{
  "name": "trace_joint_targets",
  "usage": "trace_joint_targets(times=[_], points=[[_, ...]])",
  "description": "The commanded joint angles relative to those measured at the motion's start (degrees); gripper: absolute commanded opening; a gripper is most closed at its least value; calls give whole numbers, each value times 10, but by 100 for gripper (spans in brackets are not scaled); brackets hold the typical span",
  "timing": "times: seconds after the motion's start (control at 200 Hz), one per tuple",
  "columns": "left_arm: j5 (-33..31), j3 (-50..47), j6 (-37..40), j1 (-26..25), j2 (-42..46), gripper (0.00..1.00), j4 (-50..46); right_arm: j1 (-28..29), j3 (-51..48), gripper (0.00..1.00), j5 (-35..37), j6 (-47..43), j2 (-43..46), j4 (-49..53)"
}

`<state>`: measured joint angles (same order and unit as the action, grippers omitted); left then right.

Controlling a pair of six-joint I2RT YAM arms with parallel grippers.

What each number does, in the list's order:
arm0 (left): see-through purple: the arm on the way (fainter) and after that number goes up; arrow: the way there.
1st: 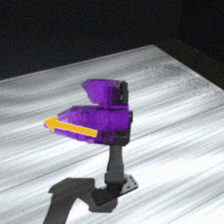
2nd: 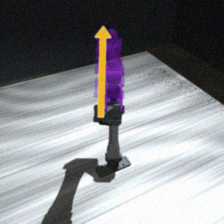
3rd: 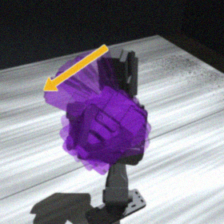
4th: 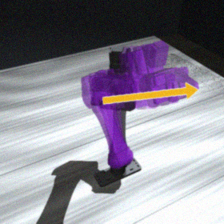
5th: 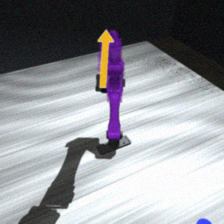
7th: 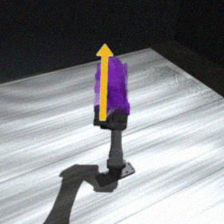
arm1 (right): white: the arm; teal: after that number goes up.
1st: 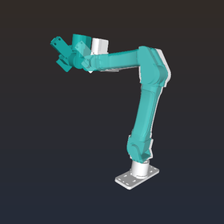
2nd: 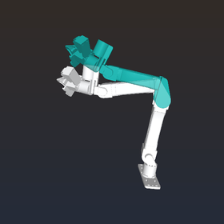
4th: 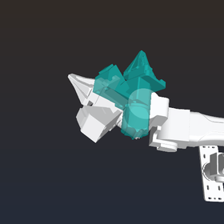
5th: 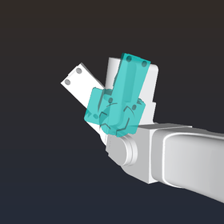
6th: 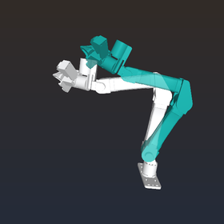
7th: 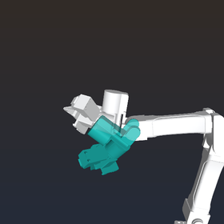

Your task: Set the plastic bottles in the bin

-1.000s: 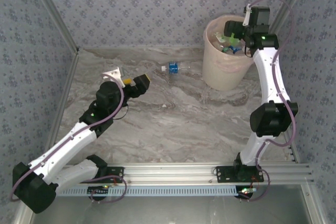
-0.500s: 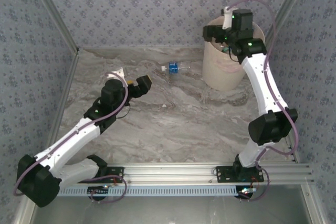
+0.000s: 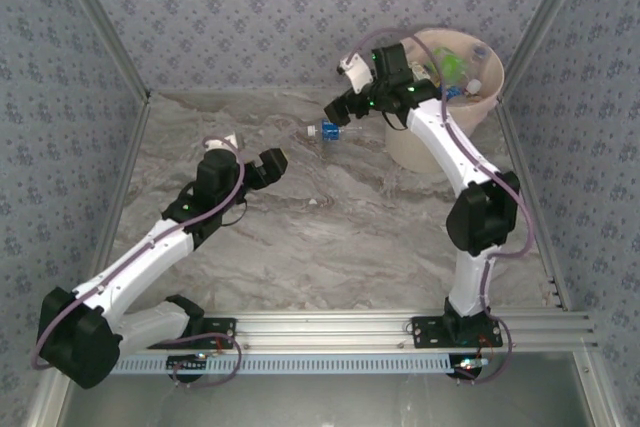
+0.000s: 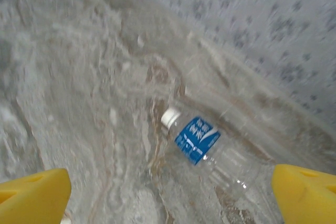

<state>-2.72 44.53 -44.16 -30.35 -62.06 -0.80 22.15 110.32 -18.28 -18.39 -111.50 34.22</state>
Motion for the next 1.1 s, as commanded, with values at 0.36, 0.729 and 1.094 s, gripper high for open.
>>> trace_joint_targets(times=[0.36,0.729,1.094], points=[[3,-1,-26,31,-5,98,-22,-3,141,100,12,-118,-163,73],[13,13,-30,44,-37,98,-29,-17,297,100,9,-41,-305,84],[32,21,-37,56,-78,98,-20,-51,388,100,-155,54,-379,122]])
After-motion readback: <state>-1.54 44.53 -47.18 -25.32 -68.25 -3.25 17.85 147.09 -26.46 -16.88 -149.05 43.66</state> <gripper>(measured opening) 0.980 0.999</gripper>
